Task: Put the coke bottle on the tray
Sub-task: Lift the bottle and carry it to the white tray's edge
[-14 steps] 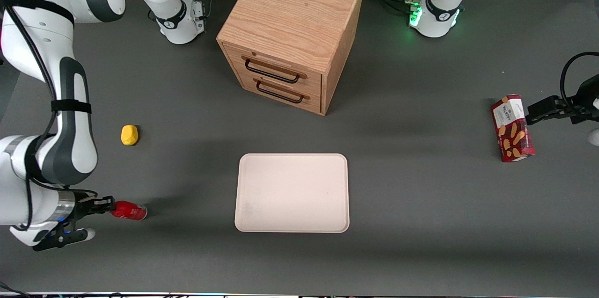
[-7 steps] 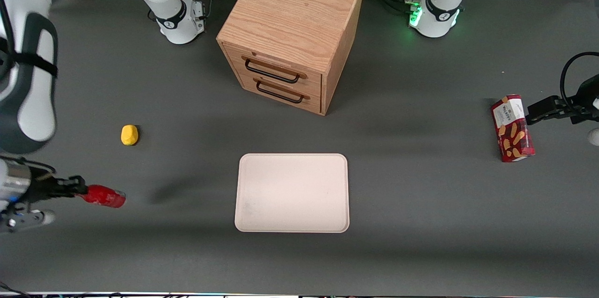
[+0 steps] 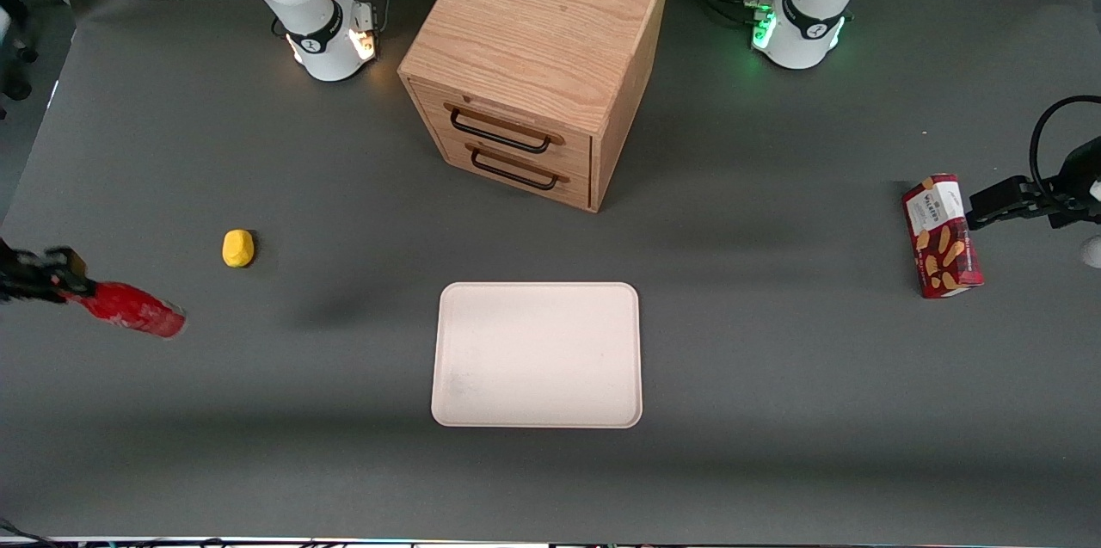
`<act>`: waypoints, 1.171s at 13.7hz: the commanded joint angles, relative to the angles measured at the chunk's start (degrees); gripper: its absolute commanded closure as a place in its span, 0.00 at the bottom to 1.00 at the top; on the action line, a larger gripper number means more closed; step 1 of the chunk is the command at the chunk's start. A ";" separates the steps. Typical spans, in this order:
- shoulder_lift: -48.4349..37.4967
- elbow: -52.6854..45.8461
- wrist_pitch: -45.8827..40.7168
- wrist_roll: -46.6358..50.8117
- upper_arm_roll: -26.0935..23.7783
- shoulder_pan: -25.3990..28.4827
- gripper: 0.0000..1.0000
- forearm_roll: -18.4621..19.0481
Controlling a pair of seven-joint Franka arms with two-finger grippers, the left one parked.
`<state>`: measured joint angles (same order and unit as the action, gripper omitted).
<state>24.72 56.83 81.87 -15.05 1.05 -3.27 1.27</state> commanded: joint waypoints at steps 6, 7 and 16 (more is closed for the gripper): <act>-2.40 0.57 -1.36 3.95 -0.61 3.78 1.00 0.05; -2.05 0.48 -1.01 7.02 -0.61 5.62 1.00 -0.04; 3.75 -3.74 2.68 35.85 -0.61 21.62 1.00 -0.48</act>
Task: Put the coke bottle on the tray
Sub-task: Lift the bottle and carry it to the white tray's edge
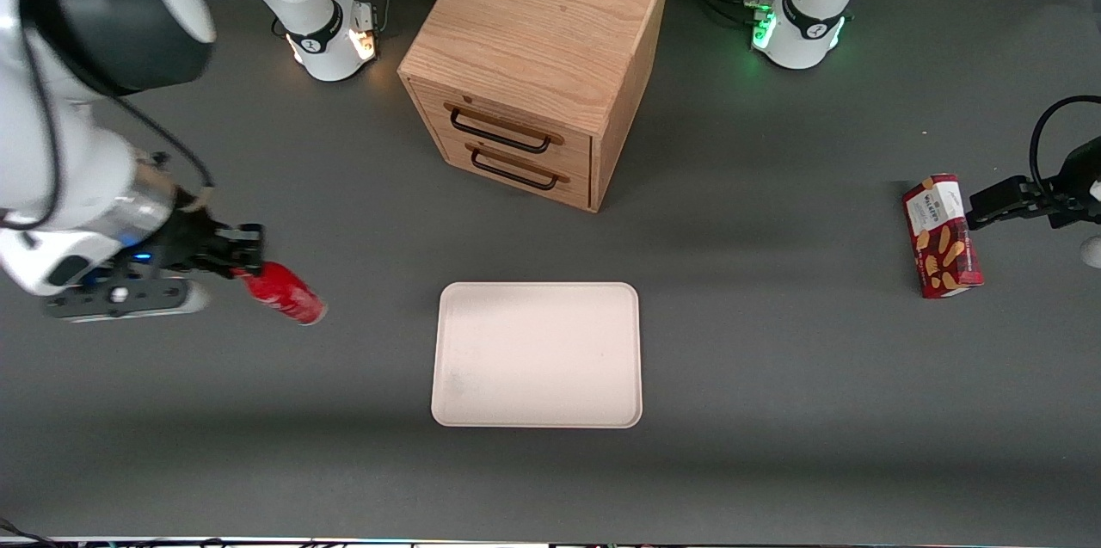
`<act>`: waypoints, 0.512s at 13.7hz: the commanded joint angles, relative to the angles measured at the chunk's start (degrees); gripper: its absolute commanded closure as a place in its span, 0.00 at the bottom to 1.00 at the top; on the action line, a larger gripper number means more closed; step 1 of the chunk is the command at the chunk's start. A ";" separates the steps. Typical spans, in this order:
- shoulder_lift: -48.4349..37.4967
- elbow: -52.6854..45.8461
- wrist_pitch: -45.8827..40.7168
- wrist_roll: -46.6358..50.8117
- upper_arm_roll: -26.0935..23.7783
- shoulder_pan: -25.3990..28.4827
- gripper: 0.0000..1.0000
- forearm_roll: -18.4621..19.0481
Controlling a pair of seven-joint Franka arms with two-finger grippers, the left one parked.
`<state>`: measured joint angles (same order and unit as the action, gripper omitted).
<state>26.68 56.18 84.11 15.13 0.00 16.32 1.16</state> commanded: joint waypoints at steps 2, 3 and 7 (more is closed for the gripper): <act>3.55 -4.32 1.49 13.05 -0.43 4.24 1.00 -0.89; 4.34 -4.68 2.11 16.30 -1.31 4.42 1.00 -1.33; 6.19 -4.68 6.94 26.61 -4.04 5.56 1.00 -2.48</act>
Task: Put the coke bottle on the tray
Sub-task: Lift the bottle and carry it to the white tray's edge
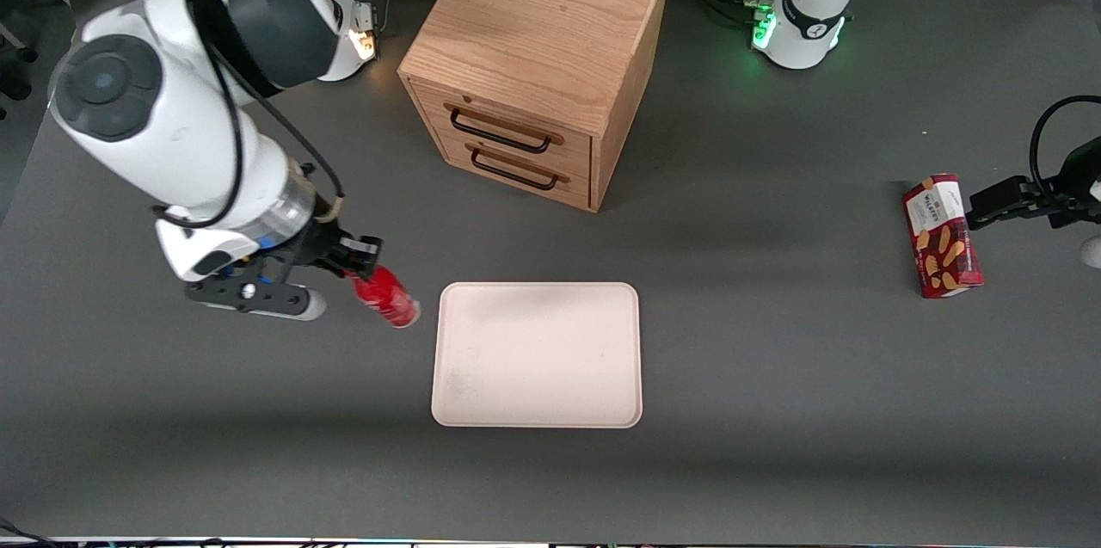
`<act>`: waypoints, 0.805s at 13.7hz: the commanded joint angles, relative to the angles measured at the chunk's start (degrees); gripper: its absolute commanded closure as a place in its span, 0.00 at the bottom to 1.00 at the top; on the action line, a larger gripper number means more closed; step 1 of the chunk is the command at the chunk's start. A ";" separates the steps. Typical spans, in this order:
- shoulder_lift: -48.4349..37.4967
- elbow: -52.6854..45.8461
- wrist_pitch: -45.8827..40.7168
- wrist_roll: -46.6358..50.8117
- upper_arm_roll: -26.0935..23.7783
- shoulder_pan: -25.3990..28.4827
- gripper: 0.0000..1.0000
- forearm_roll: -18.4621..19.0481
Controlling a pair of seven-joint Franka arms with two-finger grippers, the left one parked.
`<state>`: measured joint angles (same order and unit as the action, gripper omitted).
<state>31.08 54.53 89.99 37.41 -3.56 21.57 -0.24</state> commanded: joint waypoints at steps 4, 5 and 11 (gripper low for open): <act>4.16 -3.03 2.20 4.34 -0.92 0.75 1.00 -1.17; 5.39 -2.94 2.64 4.34 -0.92 0.75 1.00 -1.43; 13.30 -2.77 8.53 3.73 -0.66 0.40 1.00 -1.34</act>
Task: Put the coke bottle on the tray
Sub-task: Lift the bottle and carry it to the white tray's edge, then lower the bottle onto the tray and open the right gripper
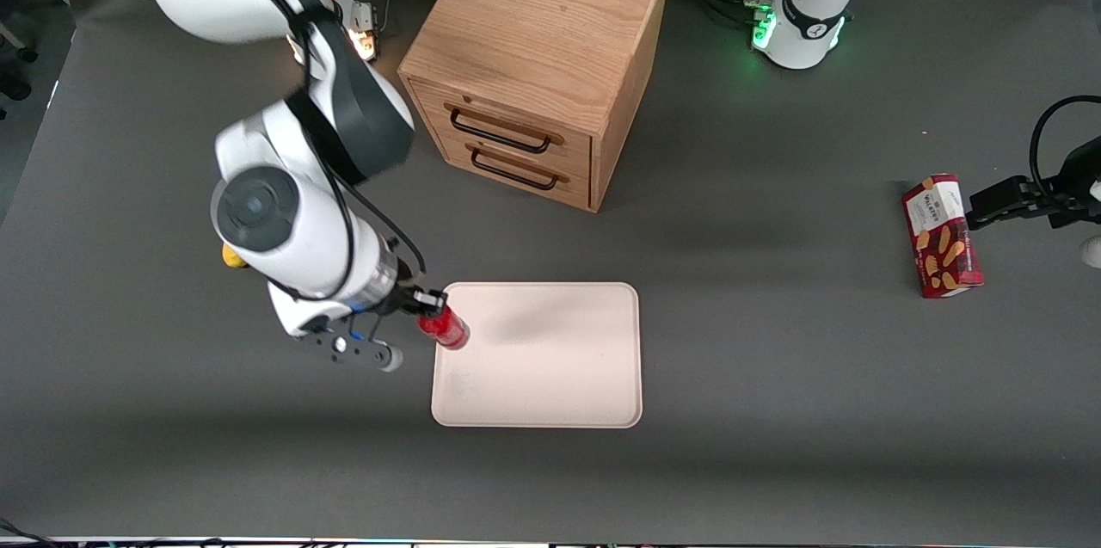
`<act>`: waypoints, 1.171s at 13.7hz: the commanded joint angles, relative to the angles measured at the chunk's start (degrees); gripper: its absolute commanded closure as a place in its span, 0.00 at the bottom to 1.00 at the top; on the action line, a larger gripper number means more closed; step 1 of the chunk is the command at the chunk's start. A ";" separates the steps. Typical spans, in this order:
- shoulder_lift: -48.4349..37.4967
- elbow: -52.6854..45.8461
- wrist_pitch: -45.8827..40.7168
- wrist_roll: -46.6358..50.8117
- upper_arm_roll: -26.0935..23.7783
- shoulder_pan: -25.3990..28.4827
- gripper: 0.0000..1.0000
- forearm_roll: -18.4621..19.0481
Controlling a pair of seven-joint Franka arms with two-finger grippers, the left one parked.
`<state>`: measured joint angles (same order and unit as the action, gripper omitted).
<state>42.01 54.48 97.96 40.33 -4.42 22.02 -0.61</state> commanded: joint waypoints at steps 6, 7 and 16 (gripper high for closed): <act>7.21 -2.18 3.46 0.71 0.64 -0.05 1.00 -0.36; 7.82 -2.09 3.55 0.62 0.64 -0.05 1.00 -0.27; 8.79 0.10 4.69 -0.52 0.56 0.12 1.00 3.33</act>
<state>50.84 54.57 101.86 40.22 -4.06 21.93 1.91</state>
